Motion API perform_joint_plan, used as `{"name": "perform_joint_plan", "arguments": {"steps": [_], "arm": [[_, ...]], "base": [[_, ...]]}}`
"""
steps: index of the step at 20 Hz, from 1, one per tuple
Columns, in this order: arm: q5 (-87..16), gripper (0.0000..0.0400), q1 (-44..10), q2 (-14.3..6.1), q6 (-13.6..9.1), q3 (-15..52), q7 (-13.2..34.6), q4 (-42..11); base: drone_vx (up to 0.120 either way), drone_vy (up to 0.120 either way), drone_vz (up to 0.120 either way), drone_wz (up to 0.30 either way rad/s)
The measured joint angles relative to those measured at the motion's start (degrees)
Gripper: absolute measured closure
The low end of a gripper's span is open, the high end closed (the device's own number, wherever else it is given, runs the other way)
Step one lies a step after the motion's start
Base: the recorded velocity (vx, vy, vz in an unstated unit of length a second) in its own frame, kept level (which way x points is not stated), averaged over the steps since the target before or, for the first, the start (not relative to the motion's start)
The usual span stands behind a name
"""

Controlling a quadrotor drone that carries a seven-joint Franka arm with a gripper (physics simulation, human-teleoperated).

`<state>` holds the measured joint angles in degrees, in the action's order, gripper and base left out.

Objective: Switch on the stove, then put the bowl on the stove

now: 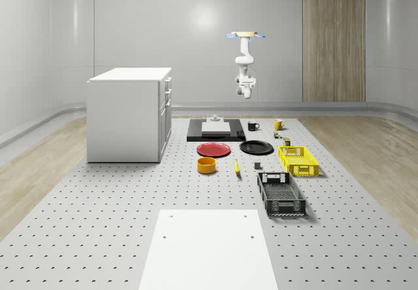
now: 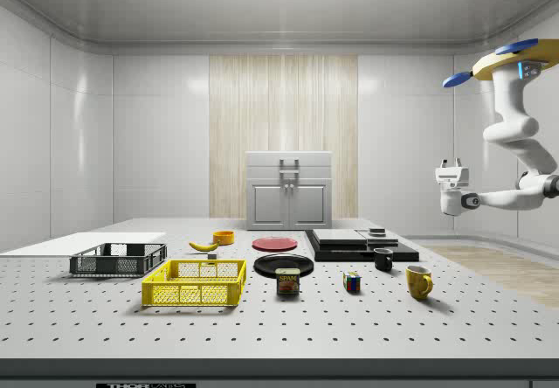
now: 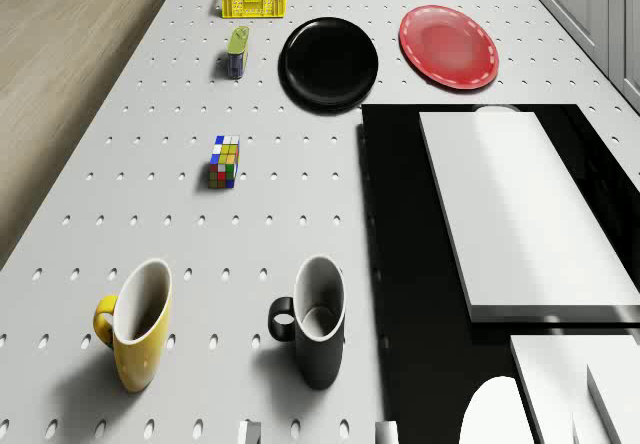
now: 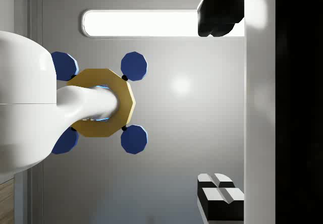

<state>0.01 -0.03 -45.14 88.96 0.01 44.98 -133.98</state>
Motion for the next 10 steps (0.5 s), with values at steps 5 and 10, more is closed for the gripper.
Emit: {"name": "perform_joint_plan", "arguments": {"steps": [5,10], "arm": [[0.0,0.0000,-0.1,1.1,-4.8,0.1,-0.1,6.1],[0.1,0.0000,-0.2,3.1,-8.3,0.1,-0.1,11.8]], "base": [[0.064,-0.064,0.000,0.000],[0.120,-0.120,0.000,0.000]]}}
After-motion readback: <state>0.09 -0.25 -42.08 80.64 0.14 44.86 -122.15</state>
